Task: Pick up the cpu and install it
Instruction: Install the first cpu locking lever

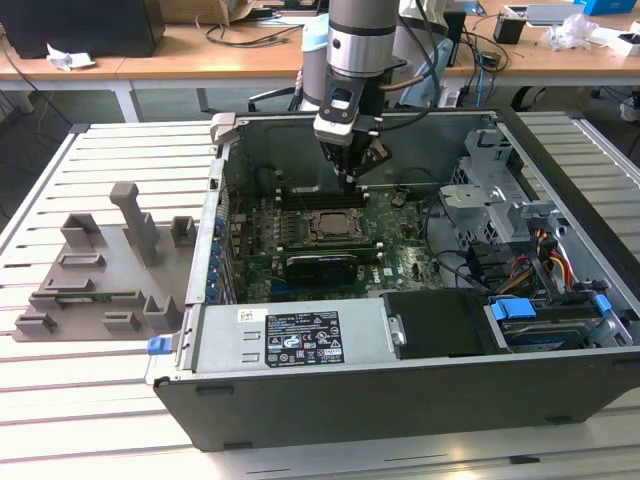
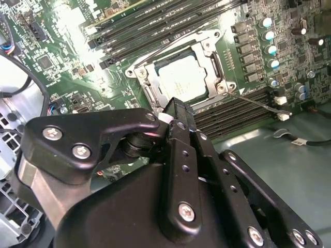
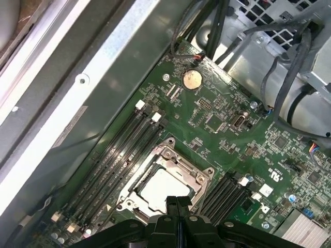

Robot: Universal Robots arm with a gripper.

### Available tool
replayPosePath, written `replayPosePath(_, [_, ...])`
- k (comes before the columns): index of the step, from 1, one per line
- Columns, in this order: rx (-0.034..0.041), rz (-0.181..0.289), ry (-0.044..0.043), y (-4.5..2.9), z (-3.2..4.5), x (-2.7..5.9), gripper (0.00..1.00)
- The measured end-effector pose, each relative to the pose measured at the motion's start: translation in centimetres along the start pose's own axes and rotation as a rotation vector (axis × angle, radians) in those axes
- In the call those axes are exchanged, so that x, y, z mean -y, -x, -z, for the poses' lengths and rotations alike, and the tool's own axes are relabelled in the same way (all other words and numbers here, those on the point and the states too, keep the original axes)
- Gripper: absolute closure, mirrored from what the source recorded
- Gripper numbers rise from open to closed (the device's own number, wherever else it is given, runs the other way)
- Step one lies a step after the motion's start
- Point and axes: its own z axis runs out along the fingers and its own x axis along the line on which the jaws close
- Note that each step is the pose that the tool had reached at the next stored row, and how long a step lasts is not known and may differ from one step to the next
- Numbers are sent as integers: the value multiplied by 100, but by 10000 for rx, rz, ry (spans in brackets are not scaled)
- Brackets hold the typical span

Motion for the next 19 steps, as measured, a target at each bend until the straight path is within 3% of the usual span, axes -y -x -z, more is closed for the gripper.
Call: replayPosePath(19, [84,1265,42,0,0,0,89])
